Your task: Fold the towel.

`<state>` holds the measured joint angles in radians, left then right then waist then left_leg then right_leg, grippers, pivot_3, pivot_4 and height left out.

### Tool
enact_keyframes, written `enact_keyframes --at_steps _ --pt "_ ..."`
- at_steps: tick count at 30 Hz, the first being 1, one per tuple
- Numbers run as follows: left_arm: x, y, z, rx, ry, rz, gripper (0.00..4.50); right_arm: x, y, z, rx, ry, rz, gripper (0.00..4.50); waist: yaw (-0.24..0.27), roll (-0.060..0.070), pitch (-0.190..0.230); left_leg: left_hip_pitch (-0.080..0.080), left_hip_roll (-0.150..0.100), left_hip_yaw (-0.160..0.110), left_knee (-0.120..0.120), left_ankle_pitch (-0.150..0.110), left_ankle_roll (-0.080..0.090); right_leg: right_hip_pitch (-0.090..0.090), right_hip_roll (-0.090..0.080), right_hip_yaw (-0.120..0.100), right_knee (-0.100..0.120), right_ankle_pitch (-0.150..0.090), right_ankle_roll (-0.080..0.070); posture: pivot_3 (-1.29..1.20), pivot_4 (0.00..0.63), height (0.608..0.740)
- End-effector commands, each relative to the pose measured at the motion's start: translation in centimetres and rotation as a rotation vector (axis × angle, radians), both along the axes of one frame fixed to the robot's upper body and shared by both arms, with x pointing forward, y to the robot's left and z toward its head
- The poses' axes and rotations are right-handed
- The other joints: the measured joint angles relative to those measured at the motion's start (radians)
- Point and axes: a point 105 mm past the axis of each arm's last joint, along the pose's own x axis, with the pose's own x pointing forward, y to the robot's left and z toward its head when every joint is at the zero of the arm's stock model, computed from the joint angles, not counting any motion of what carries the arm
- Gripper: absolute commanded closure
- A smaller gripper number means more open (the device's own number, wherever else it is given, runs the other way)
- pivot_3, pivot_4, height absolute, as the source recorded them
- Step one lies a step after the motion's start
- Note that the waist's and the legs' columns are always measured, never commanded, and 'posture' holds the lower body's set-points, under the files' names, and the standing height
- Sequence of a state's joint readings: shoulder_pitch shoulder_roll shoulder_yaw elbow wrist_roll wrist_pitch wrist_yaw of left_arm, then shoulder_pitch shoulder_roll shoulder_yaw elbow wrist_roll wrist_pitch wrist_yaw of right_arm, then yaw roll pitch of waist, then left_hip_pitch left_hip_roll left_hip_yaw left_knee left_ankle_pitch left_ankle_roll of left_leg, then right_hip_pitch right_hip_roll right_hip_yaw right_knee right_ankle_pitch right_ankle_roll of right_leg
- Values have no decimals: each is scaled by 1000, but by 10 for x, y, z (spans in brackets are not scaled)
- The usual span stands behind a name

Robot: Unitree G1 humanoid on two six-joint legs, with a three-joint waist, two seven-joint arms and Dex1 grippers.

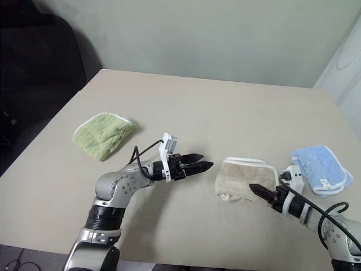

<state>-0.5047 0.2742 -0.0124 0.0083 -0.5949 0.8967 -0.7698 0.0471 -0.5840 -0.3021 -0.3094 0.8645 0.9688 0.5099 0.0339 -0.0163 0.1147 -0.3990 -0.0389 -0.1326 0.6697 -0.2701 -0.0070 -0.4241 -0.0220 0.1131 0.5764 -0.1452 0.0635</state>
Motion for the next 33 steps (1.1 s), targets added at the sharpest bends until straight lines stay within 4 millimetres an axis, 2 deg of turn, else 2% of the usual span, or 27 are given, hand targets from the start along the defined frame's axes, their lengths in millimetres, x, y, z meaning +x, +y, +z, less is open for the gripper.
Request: enact_keyframes --at_steps 1,5,6,9,14,16,21,26,30,33 --pt "1 -1 13 -24 -50 -3 0 -3 2 15 22 -54 10 2940 0 0 0 0 0 0 0 0 0 0 0 0 0 0 0 0 150 740" --pt "1 -2 13 -27 -50 -2 0 -3 -3 27 26 -97 -10 4315 1 0 0 0 0 0 0 -1 -1 0 0 0 0 0 0 0 150 740" --pt "1 -2 13 -28 -49 -1 0 -3 -5 32 24 -112 -15 4481 1 0 0 0 0 0 0 -1 -2 0 0 0 0 0 0 0 150 740" --pt "1 -2 13 -36 -46 4 0 -4 -6 50 22 -168 -16 4481 1 0 0 0 0 0 0 -2 -3 0 0 0 0 -1 1 0 150 740" --pt "0 -3 13 -45 -46 7 0 3 -17 91 5 -292 -74 4481 0 0 0 -1 -1 0 0 -2 -3 0 0 0 0 -3 3 0 150 740" --pt "2 -3 15 -53 -51 11 0 9 -31 111 -9 -338 -133 4481 0 0 0 -1 -1 0 0 -2 -3 0 0 1 0 -3 3 0 150 740" --pt "7 -4 21 -84 -61 27 0 28 -85 148 -26 -380 -379 4481 4 0 0 -1 -1 0 0 -2 -3 -1 -1 1 0 -2 3 0 150 740" --pt "9 -8 24 -97 -71 29 0 35 -132 157 -24 -335 -579 4481 8 0 0 -1 -1 0 -1 0 0 -1 -1 1 0 -2 2 0 150 740" --pt "12 -7 26 -107 -78 43 0 34 -153 154 21 -291 -687 4481 7 0 0 -1 0 0 -3 0 2 -2 -1 1 0 -1 1 0 150 740" --pt "11 -6 24 -108 -72 52 0 37 -166 142 84 -241 -773 4481 7 1 0 -1 0 1 -3 2 5 -2 -1 1 0 -5 10 0 150 740"
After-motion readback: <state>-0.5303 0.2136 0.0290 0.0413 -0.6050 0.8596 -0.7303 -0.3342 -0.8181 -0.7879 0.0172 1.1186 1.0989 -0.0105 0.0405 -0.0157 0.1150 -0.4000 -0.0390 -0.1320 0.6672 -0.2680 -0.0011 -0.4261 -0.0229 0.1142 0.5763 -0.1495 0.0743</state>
